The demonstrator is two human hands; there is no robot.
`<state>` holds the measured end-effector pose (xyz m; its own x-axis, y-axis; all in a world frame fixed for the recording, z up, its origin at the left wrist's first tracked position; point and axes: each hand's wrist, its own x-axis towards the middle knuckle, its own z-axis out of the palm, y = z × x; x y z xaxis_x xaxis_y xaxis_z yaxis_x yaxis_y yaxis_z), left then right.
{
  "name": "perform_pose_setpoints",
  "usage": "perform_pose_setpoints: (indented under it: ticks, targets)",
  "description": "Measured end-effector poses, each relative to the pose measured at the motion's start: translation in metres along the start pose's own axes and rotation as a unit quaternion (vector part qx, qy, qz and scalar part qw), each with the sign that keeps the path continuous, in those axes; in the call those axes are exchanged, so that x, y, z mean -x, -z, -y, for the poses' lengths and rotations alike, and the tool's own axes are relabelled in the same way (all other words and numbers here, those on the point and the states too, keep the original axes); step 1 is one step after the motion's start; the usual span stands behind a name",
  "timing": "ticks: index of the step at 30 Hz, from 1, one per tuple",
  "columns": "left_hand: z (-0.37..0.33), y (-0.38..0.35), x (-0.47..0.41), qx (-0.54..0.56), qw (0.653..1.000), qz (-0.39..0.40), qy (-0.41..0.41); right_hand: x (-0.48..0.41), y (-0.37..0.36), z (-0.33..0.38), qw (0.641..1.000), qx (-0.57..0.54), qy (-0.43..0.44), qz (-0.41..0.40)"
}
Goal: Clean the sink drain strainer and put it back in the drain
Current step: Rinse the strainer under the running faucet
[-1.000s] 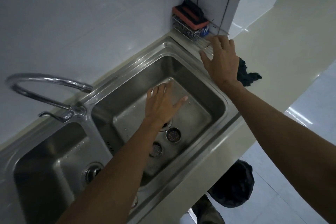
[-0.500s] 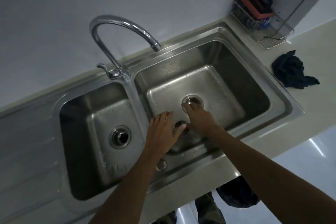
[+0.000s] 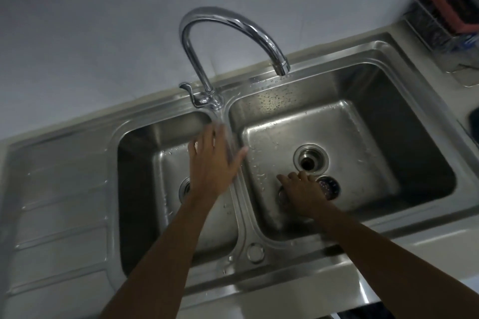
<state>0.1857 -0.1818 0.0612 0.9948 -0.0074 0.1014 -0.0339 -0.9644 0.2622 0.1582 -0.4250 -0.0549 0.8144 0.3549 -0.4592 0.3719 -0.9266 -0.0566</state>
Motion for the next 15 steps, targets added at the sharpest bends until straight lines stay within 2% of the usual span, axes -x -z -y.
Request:
perform_pose_setpoints:
  ticks: [3, 6, 9, 11, 13, 15]
  targets:
    - [0.021, 0.028, -0.045, -0.024, 0.997, -0.067, 0.029, 0.0, 0.0, 0.004, 1.0, 0.013, -0.009, 0.016]
    - [0.033, 0.047, -0.073, -0.068, 0.993, -0.092, 0.012, 0.002, 0.003, 0.003, 0.999, 0.011, -0.025, 0.033]
    - [0.04, 0.058, -0.09, -0.092, 0.99, -0.106, 0.003, 0.003, 0.02, 0.001, 0.997, -0.045, -0.055, -0.007]
    - [0.044, 0.061, -0.095, -0.077, 0.992, -0.093, 0.025, 0.004, 0.039, -0.003, 0.989, -0.12, -0.073, -0.035]
    - [0.047, 0.063, -0.095, -0.065, 0.996, -0.049, 0.041, 0.007, 0.062, -0.008, 0.974, -0.196, -0.089, -0.065]
    - [0.047, 0.063, -0.093, -0.064, 0.997, -0.014, 0.037, 0.011, 0.085, -0.013, 0.96, -0.229, -0.099, -0.124]
